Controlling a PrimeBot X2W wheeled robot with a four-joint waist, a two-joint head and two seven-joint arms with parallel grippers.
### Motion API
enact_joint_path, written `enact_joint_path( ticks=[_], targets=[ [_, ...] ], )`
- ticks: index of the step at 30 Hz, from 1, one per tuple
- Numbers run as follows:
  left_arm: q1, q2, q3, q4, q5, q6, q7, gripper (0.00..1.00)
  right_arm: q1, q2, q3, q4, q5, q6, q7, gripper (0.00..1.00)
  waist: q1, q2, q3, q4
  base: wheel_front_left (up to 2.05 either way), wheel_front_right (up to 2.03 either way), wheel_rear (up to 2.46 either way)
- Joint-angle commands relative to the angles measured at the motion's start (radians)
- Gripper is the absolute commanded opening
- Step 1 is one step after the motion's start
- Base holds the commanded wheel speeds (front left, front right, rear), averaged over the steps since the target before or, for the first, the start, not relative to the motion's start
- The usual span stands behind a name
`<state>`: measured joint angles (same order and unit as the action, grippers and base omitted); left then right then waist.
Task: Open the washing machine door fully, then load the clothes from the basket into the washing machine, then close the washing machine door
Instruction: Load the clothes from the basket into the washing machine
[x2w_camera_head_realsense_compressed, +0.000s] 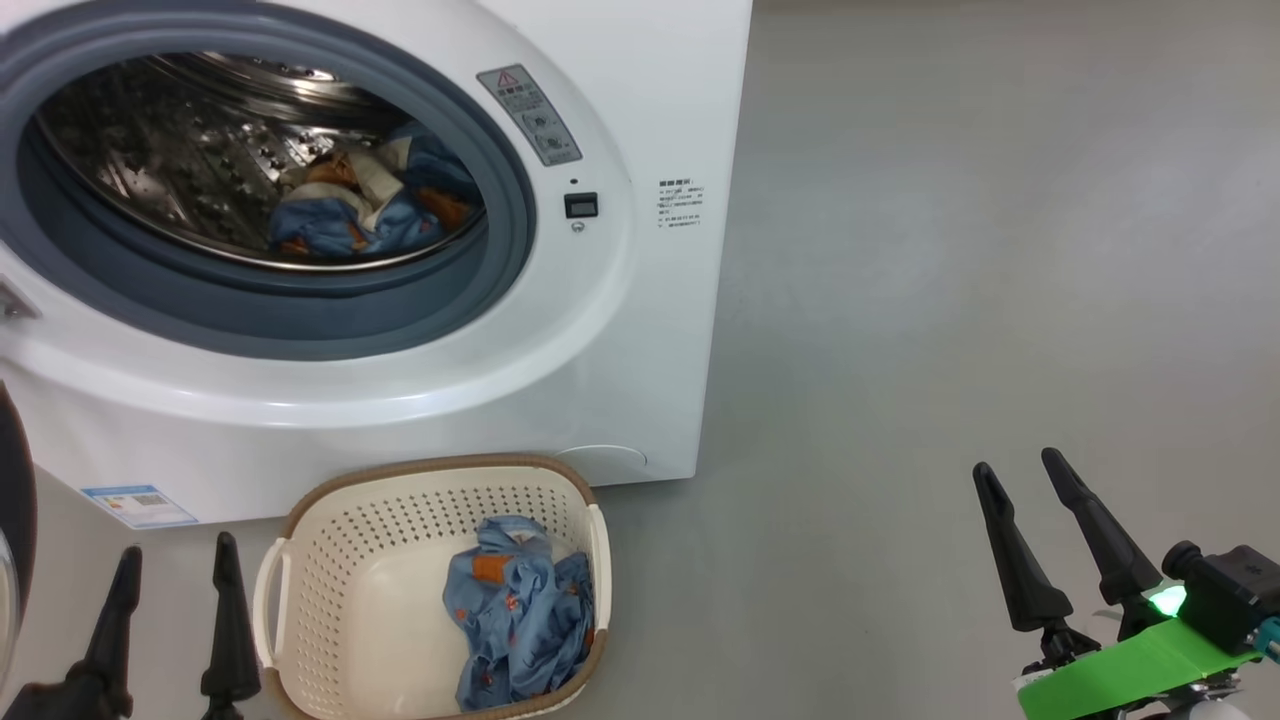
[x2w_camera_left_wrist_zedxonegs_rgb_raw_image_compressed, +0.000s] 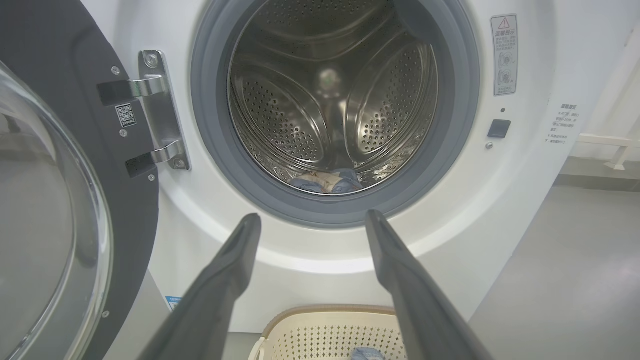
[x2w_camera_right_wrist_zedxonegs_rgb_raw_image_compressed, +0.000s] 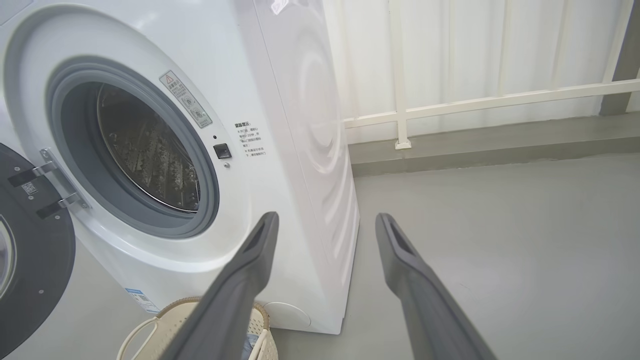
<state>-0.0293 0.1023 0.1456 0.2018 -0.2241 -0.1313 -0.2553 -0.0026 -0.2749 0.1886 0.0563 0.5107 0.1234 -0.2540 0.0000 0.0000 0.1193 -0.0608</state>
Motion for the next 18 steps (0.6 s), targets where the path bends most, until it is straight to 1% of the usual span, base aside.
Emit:
enact_joint_path(
  ticks=[1,7,18],
  targets=[
    [-0.004,0.011,0.037,-0.032,0.016,0.001,-0.006,1.00,0.010,-0.022,0.012,-0.027,0.014,0.007,-0.008,1.00,0.0000,0.0000,-0.002,0.001,0.00,0.00,0.00],
    [0.031,0.000,0.048,-0.058,0.021,0.001,-0.006,1.00,0.018,-0.025,0.011,-0.027,0.015,0.007,-0.008,1.00,0.0000,0.0000,-0.013,-0.001,0.00,0.00,0.00],
    [0.048,-0.008,0.051,-0.071,0.030,0.001,-0.006,1.00,0.030,-0.028,0.011,-0.031,0.015,0.007,-0.008,1.00,0.0000,0.0000,-0.027,-0.007,0.00,0.00,0.00]
  ],
)
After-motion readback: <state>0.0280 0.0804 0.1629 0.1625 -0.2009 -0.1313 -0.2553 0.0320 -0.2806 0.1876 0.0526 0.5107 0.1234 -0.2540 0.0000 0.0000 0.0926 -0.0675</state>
